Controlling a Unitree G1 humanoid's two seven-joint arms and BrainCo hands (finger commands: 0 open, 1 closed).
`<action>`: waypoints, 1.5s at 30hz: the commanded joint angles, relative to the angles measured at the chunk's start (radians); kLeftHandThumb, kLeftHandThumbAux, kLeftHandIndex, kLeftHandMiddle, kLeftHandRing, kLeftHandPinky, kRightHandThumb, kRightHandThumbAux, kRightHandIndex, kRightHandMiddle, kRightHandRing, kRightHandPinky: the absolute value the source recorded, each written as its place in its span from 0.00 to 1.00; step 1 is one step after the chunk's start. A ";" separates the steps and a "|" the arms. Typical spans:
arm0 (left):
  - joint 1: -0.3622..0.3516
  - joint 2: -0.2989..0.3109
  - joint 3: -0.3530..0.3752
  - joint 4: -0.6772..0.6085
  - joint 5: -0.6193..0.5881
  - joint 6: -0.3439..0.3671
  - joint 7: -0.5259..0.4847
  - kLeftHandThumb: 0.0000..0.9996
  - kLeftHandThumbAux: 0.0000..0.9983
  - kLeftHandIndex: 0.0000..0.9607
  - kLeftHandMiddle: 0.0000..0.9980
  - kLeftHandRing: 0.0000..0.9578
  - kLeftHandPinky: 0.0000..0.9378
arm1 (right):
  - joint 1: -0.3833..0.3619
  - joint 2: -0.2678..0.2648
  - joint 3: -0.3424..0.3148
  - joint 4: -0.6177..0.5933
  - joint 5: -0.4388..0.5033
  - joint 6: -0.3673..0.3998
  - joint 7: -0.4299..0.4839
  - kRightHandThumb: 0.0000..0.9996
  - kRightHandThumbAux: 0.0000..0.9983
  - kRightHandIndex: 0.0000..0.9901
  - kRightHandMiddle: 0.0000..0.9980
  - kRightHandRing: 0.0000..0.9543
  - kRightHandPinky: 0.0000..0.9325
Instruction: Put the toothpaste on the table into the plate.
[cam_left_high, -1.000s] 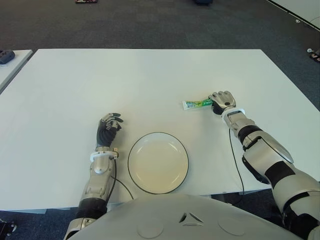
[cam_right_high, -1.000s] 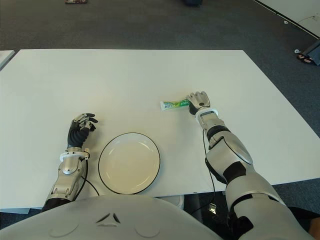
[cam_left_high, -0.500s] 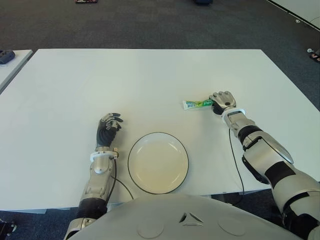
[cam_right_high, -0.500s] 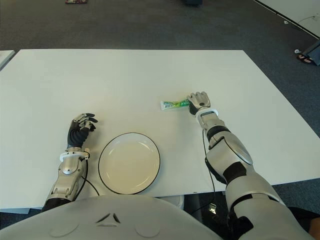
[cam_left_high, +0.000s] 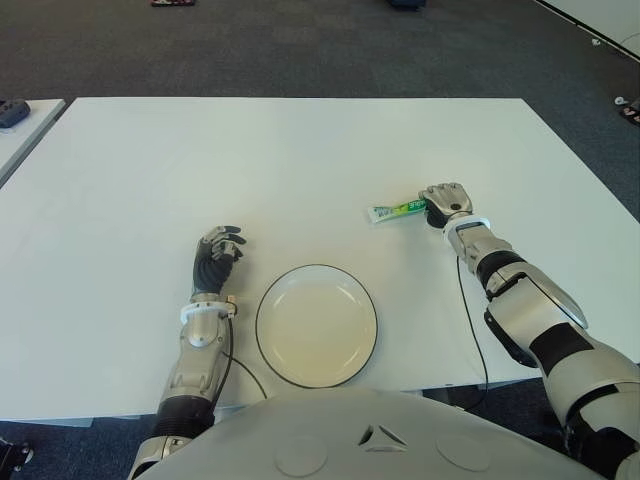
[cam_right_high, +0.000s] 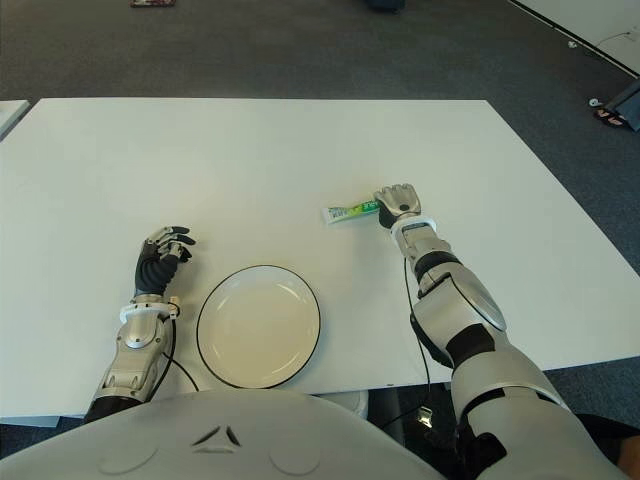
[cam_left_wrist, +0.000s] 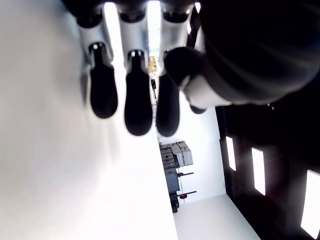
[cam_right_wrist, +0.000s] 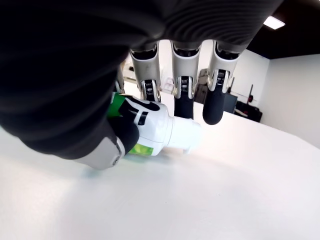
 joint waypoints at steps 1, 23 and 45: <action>0.025 -0.007 0.000 0.014 0.010 0.044 0.005 0.83 0.68 0.40 0.51 0.65 0.63 | 0.018 0.002 -0.023 0.001 0.025 -0.034 -0.013 0.77 0.70 0.43 0.44 0.50 0.50; 0.017 -0.008 0.005 0.018 0.000 0.048 -0.001 0.83 0.68 0.40 0.51 0.65 0.63 | 0.028 0.004 -0.076 -0.004 0.047 -0.084 -0.117 0.84 0.69 0.40 0.55 0.77 0.80; 0.014 -0.006 0.003 0.023 0.004 0.060 -0.004 0.83 0.68 0.41 0.50 0.63 0.60 | 0.003 0.011 -0.140 -0.057 0.105 -0.160 -0.168 0.71 0.72 0.44 0.86 0.90 0.92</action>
